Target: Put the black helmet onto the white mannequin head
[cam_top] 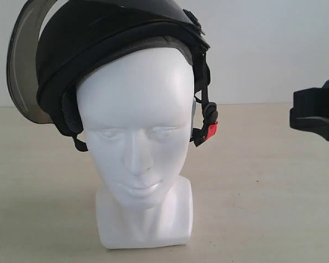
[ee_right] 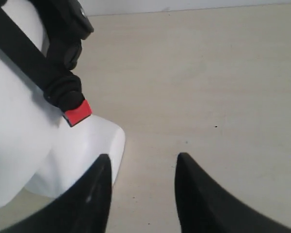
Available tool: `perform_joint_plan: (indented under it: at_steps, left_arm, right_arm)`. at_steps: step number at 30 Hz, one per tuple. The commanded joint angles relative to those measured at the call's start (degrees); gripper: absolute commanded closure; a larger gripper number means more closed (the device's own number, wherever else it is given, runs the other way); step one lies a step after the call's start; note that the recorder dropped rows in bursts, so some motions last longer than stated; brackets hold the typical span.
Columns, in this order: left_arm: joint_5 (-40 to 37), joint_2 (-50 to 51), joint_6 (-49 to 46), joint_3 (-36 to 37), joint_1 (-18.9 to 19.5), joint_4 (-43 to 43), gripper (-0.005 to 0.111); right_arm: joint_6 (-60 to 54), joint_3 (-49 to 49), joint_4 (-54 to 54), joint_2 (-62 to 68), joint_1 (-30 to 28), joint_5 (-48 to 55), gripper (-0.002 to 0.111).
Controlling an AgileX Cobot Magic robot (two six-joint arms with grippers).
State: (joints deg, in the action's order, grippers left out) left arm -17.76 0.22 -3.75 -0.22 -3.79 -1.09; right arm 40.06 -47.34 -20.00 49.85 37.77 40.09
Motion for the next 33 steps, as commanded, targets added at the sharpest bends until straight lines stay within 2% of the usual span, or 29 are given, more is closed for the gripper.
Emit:
perform_joint_plan:
  at_steps: [1,5,15,28,31,33]
  left_arm:
    - [0.16,-0.22,-0.46,0.22,-0.25,0.01,0.102]
    - [0.16,-0.22,-0.46,0.22,-0.25,0.01,0.102]
    - [0.16,-0.22,-0.46,0.22,-0.25,0.01,0.102]
    - [0.54,-0.22,-1.35,0.22,-0.25,0.01,0.102]
    - [5.52,-0.22,-1.35,0.22,-0.25,-1.73,0.102]
    - [11.89,-0.22,2.18,0.22,-0.25,-8.12,0.102]
  right_arm:
    - [0.08,0.03,-5.0,0.69,-0.09,2.15,0.088]
    - [0.56,0.03,-12.5,0.59,-0.09,4.37,0.109]
    - [-0.64,0.03,-13.32,0.59,-0.09,2.5,0.108]
    - [-9.7,0.03,-9.01,0.59,-0.09,2.32,0.108]
    - [-10.16,0.03,-8.9,0.59,-0.09,2.32,0.108]
    - [-10.16,0.03,-8.9,0.59,-0.09,2.32,0.108]
